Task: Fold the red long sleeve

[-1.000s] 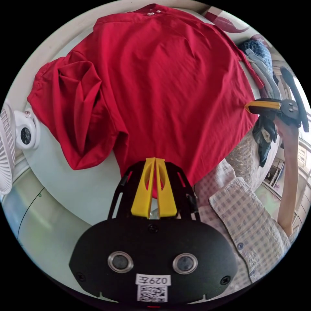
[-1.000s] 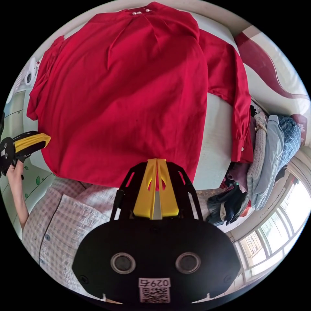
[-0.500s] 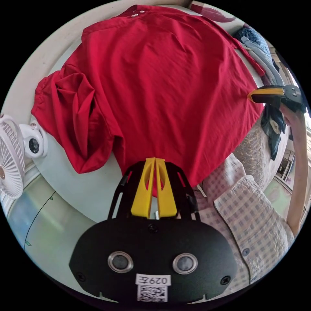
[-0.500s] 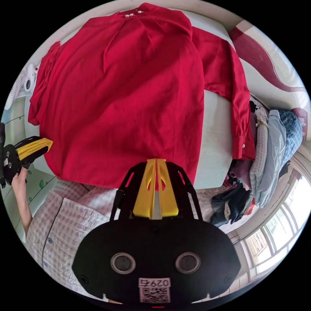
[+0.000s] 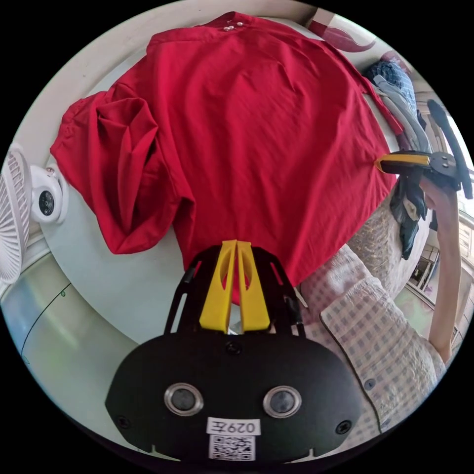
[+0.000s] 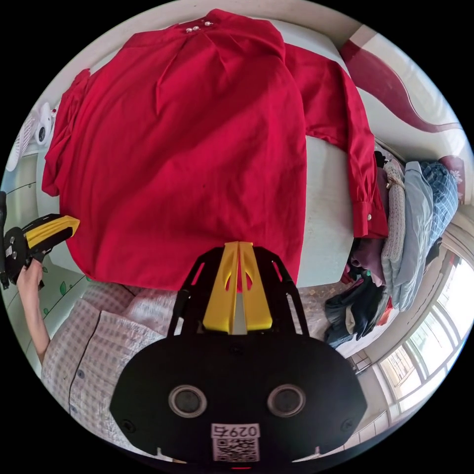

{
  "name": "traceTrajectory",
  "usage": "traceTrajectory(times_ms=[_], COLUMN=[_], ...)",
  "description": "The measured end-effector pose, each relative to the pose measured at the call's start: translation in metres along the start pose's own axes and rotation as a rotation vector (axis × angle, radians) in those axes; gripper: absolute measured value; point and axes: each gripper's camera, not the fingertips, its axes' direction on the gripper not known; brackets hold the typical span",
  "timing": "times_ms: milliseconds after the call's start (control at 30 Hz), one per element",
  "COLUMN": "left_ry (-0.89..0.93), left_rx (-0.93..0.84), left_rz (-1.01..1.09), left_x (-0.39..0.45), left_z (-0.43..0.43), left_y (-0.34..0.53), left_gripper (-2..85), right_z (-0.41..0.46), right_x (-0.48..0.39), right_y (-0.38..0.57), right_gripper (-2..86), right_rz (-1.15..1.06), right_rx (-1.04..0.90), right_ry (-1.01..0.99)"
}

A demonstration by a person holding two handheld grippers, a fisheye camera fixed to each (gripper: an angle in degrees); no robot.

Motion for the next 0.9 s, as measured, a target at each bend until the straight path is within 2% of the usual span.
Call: traceTrajectory(times_ms=[167, 333, 567, 667, 733, 900], left_ry=[0.089, 0.15, 0.046, 0.039, 0.055, 0.048], left_rx=[-0.012, -0.095, -0.192, -0.194, -0.192, -0.219], left_rz=[0.015, 0.001, 0.009, -0.035, -0.066, -0.086], left_x=[-0.018, -0.03, -0.013, -0.012, -0.016, -0.014], left_z=[0.0, 0.001, -0.001, -0.002, -0.003, -0.004], left_y=[-0.007, -0.026, -0.049, -0.052, -0.053, -0.06], left_gripper=[-1.0, -1.0, -1.0, -1.0, -1.0, -1.0], right_z=[0.005, 0.012, 0.021, 0.02, -0.002, -0.031], right_x=[0.002, 0.009, 0.035, 0.067, 0.106, 0.189], right_y=[0.008, 0.023, 0.033, 0.04, 0.057, 0.085], right_gripper=[-0.8, -0.7, 0.2, 4.3, 8.0, 10.7], right_rz=[0.014, 0.037, -0.059, -0.076, -0.025, 0.107], right_rx=[0.027, 0.094, 0.147, 0.138, 0.244, 0.401], right_ry=[-0.006, -0.033, -0.164, -0.297, -0.357, -0.29])
